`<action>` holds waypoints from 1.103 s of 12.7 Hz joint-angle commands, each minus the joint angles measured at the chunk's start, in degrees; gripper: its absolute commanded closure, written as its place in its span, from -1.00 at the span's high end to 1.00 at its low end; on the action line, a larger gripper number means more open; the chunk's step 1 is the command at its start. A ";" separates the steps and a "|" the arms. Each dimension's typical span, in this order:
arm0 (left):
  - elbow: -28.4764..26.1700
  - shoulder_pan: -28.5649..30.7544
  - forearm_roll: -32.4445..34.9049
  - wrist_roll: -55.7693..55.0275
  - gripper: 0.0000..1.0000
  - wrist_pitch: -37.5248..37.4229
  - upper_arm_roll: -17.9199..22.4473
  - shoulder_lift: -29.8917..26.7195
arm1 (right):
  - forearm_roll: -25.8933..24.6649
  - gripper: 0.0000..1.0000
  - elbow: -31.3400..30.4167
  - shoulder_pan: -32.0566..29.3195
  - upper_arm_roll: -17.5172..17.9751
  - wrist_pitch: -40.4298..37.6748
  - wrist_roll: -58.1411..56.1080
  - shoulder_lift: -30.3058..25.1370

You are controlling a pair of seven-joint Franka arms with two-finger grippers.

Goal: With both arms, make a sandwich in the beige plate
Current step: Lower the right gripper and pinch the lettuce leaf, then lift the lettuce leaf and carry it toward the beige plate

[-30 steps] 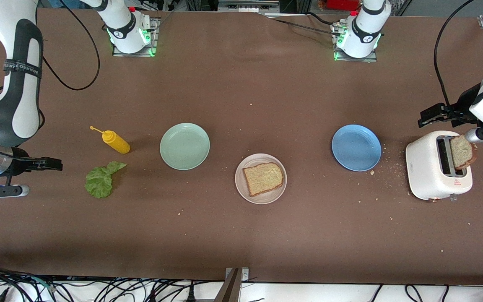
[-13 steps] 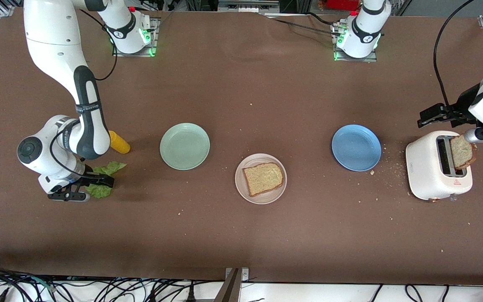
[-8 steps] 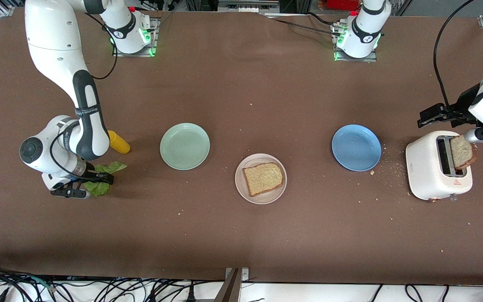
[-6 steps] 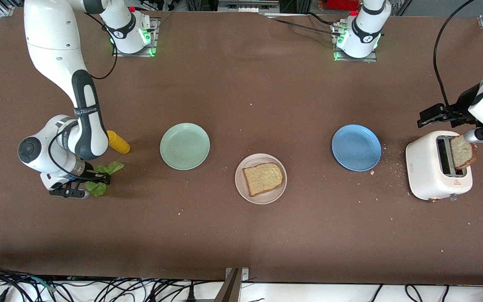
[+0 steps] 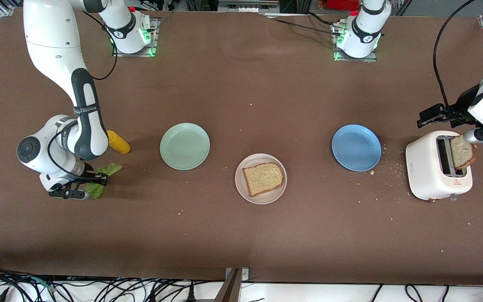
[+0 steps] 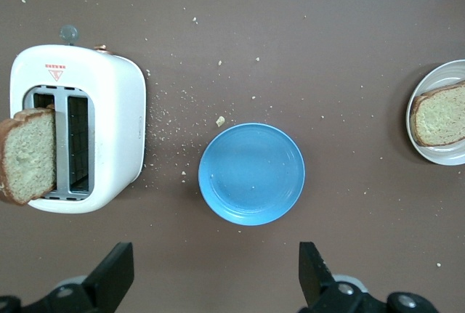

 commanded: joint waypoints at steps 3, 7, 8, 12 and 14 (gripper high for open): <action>0.60 -0.39 1.62 0.25 1.00 0.23 0.06 0.29 | -0.55 -1.00 11.41 0.00 -1.88 -14.21 0.32 -2.22; 0.60 -0.39 1.62 0.25 1.00 0.23 0.06 0.38 | -3.34 -1.00 21.44 2.27 -1.80 -23.28 13.81 -1.78; 0.60 -0.39 1.62 0.25 1.00 0.23 0.06 0.38 | -4.14 -1.00 22.60 4.37 -1.62 -23.91 19.08 -1.78; 0.60 -0.39 1.62 0.25 1.00 0.23 0.06 0.38 | -3.71 -1.00 26.81 14.04 -1.45 -23.13 45.00 0.93; 0.60 -0.39 1.62 0.25 1.00 0.23 0.06 0.38 | -3.71 -1.00 29.01 18.17 -1.18 -20.16 56.52 3.57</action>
